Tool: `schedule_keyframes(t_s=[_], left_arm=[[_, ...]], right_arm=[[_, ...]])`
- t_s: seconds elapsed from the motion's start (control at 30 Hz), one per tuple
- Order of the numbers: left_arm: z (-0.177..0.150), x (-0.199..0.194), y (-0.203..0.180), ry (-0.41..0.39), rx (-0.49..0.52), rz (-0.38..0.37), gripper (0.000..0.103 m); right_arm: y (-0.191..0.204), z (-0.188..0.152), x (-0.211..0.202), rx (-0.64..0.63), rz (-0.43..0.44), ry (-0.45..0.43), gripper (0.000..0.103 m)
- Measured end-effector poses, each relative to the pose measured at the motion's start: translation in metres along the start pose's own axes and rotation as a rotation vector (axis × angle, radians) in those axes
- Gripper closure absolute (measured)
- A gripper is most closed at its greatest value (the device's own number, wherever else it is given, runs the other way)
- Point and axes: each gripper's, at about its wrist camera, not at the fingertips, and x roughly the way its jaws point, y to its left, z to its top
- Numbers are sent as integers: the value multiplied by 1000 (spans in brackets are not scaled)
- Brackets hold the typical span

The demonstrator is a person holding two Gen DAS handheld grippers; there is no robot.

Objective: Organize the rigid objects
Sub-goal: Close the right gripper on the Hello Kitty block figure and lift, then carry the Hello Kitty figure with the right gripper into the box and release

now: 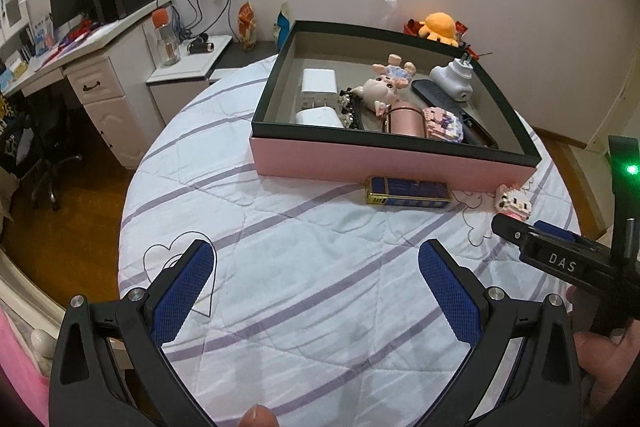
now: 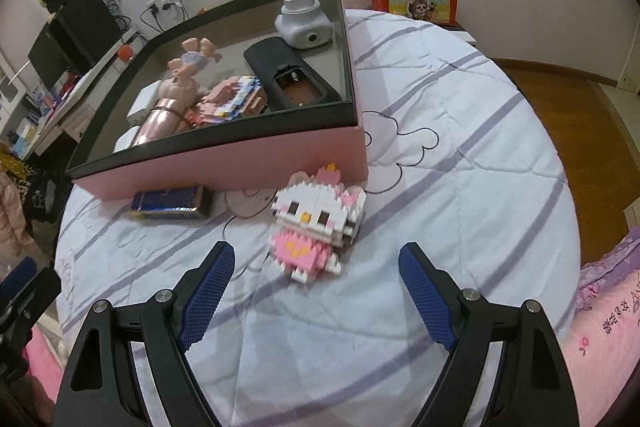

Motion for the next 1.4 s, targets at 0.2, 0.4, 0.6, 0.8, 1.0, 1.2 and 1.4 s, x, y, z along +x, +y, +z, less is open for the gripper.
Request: schedule_keyframes(t_s=[0.2, 0.4, 0.6, 0.8, 1.0, 1.2, 1.4], left_arm=[[5, 12, -1, 16, 7, -9, 0], [9, 18, -2, 22, 10, -14, 0], [9, 18, -5, 21, 16, -14, 0], [9, 13, -7, 12, 23, -16, 0], [13, 8, -10, -6, 26, -20, 0], [29, 4, -4, -40, 13, -16, 0], [59, 10, 3, -85, 1, 1, 0]], right_arm=[[5, 8, 10, -27, -41, -9, 22], [10, 8, 11, -75, -73, -21, 48], [4, -1, 4, -72, -25, -35, 50], [-3, -7, -10, -45, 25, -42, 50], [-2, -1, -26, -49, 40, -68, 50], [11, 16, -47, -84, 63, -115, 50], [34, 55, -51, -149, 85, -162, 50]])
